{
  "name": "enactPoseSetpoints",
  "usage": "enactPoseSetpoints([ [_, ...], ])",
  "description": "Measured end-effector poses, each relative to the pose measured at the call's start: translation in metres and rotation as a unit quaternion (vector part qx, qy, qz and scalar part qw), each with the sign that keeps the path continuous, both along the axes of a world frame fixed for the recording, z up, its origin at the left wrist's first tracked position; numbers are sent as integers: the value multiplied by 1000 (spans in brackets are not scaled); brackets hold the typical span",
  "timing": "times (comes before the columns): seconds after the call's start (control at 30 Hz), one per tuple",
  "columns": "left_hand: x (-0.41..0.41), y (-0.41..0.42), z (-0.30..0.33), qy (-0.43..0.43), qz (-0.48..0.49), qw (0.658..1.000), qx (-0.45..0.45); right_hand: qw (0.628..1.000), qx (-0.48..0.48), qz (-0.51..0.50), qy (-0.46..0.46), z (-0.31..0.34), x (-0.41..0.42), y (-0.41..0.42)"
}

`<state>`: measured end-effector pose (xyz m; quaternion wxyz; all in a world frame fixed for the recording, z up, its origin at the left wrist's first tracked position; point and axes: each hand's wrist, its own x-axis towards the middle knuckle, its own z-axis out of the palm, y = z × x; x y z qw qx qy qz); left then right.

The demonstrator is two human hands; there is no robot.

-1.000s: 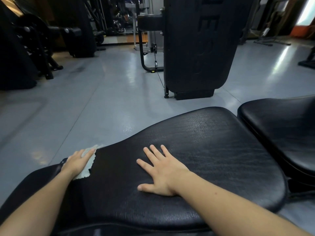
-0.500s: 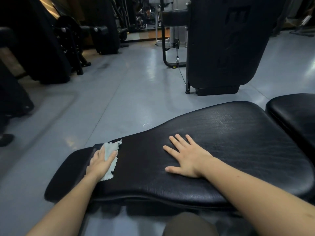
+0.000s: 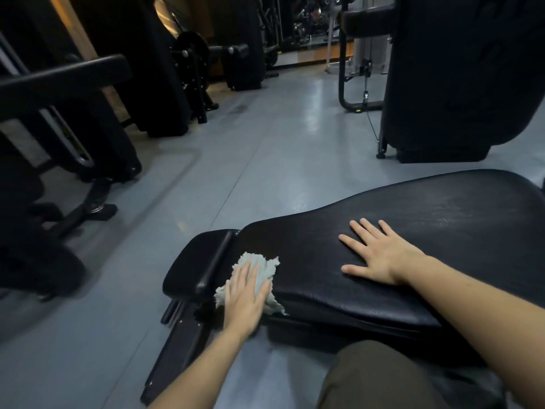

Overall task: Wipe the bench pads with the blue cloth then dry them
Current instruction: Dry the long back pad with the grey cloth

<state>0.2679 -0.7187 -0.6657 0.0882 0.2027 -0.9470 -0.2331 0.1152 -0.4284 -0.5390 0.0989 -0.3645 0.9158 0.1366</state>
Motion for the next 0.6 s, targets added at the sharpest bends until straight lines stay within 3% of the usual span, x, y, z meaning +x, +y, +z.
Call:
enactPoseSetpoints([
  [0.37,-14,106,40,53,-137,989,-2,1000,-7,1,-3,-3,-2,2],
  [0.6,-30,98,45,60,-251,965,-48,1000,-16,1,5,-6,-1,3],
])
